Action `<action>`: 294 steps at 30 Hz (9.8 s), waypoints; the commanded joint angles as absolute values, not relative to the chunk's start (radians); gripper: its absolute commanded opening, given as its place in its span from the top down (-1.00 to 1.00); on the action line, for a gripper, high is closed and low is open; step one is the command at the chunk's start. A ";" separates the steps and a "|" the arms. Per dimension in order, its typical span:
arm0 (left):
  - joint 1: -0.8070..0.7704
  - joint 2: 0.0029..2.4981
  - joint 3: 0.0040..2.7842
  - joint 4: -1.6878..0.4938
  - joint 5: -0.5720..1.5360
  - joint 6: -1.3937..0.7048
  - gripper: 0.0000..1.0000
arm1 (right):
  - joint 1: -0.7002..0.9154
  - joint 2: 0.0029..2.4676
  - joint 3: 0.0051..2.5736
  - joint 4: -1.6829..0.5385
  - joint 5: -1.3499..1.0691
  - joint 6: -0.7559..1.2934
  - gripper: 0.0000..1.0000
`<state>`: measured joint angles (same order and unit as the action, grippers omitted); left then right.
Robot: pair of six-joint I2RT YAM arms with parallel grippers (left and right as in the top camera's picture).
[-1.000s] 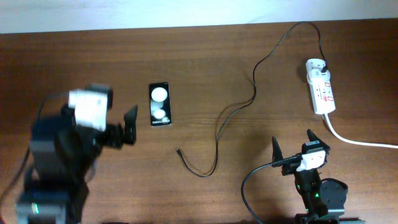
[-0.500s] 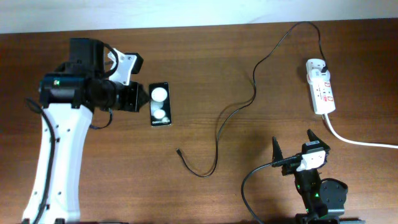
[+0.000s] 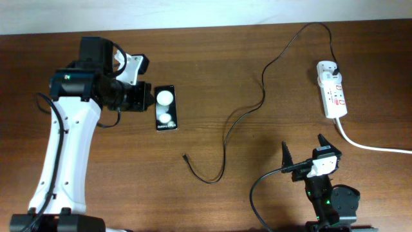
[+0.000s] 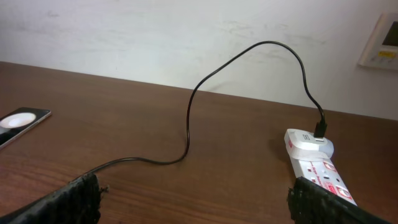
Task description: Plug charger to phone and switch on socket
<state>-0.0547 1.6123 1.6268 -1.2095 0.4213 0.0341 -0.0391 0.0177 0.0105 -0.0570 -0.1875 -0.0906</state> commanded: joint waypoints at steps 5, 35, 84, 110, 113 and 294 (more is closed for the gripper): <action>-0.052 1.623 1.452 -1.024 0.328 -0.061 0.07 | -0.033 0.013 0.006 -0.064 -0.183 -0.097 -0.97; -0.255 2.030 1.396 -0.587 -0.083 -0.329 -0.98 | -0.033 0.013 0.006 -0.064 -0.183 -0.097 -0.97; -0.255 2.141 1.396 -0.839 -0.044 -0.329 -0.98 | -0.033 0.013 0.006 -0.064 -0.183 -0.097 -0.97; -0.255 2.141 1.396 -0.839 -0.045 -0.329 -0.98 | -0.033 0.013 0.006 -0.064 -0.183 -0.097 -0.97; -0.255 2.141 1.396 -0.825 -0.046 -0.329 -0.98 | -0.033 0.013 0.006 -0.064 -0.183 -0.097 -0.97; -0.276 2.048 1.315 -0.745 -0.033 -0.352 -0.67 | -0.033 0.013 0.006 -0.064 -0.183 -0.097 -0.97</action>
